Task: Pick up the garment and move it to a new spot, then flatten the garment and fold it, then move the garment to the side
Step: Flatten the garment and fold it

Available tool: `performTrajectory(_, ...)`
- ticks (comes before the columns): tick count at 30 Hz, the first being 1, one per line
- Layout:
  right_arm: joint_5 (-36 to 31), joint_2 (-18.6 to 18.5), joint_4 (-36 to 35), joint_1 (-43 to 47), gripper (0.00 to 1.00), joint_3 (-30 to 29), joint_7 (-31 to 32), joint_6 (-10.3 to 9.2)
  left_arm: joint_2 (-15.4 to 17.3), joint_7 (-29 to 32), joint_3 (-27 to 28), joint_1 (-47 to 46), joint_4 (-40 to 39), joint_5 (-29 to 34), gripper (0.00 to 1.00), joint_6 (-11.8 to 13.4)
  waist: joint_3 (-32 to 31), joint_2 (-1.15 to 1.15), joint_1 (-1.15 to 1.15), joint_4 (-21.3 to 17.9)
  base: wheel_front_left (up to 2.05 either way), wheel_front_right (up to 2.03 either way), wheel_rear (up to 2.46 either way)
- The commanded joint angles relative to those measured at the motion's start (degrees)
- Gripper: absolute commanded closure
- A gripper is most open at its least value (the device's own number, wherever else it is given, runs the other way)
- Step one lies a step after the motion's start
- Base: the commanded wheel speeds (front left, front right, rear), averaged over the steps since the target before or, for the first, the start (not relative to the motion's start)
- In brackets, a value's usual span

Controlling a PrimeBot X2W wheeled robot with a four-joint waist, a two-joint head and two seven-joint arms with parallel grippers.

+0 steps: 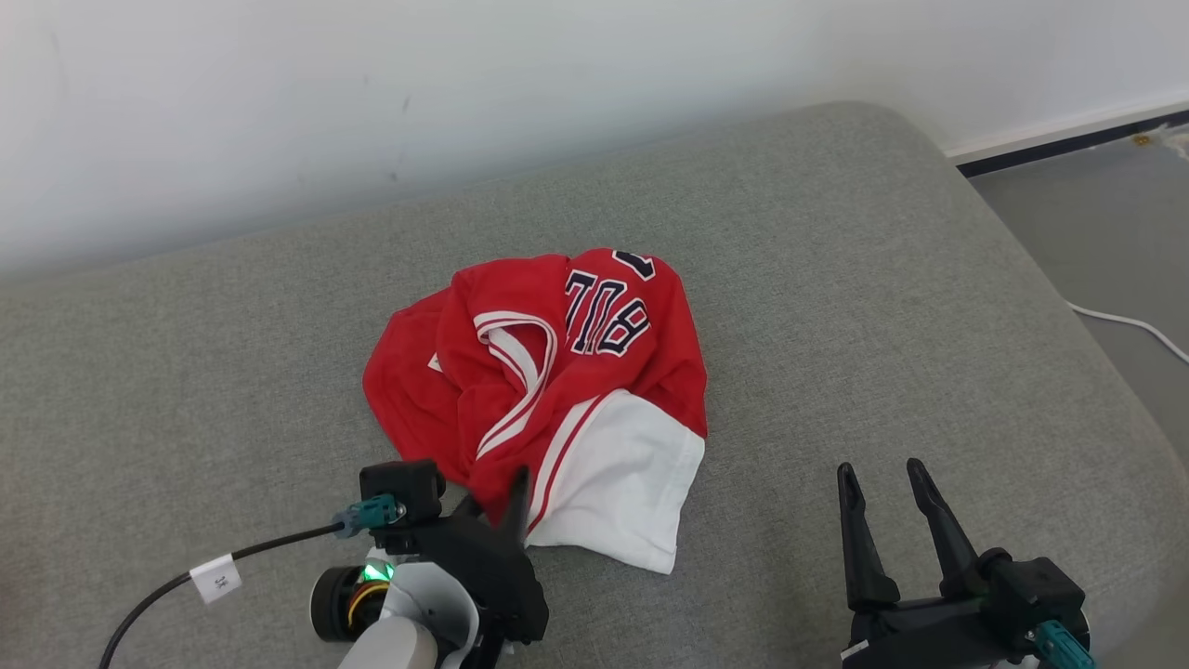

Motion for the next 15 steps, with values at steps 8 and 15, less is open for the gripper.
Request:
performTrajectory(8,0.2,0.1,0.2,-0.2,0.0,0.2,-0.1,-0.13,0.0,-3.5,-2.1,-7.2,-3.3,2.4,1.0,-2.4,-0.8,-0.01,-0.01,0.5,0.0,0.0,0.0)
performTrajectory(15,0.5,0.1,0.7,-0.5,0.0,1.4,-0.1,-0.13,0.0,-6.6,-6.8,-22.2,-3.6,4.3,1.0,-2.8,-1.6,-0.01,-0.01,0.2,0.0,0.0,0.0)
